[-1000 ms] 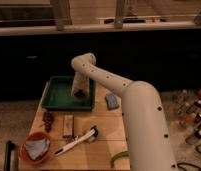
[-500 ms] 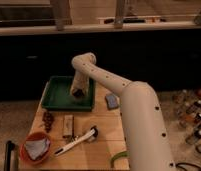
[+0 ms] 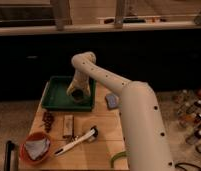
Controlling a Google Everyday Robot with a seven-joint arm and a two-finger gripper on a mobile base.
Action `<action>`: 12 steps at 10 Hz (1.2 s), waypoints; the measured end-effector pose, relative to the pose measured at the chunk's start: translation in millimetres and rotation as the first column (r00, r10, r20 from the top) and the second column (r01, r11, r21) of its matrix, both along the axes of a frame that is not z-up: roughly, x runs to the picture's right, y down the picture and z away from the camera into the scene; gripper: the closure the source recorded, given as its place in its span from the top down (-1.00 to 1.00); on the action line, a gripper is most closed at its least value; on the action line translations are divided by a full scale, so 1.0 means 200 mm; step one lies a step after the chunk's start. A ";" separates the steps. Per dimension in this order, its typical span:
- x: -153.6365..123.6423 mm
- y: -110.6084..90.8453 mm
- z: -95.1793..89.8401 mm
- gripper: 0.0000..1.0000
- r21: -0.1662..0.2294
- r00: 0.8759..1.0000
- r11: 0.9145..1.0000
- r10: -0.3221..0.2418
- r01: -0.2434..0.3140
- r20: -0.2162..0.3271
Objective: Stack cups into tray
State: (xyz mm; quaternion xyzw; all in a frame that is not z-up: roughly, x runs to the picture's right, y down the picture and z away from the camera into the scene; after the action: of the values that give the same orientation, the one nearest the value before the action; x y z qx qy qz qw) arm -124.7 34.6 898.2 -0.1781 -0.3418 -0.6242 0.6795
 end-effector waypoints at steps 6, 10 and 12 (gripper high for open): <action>-0.01 -0.08 -0.10 0.60 0.042 1.000 0.999 0.002 -0.002 0.005; -0.01 -0.23 -0.26 0.60 0.098 0.999 0.995 0.022 -0.024 0.023; 0.00 -0.28 -0.32 0.60 0.127 0.999 0.991 0.030 -0.034 0.038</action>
State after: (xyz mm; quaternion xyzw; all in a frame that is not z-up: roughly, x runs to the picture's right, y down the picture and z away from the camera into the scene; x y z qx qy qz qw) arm -125.0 -20.5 834.3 -0.1176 -0.3162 -0.6369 0.6932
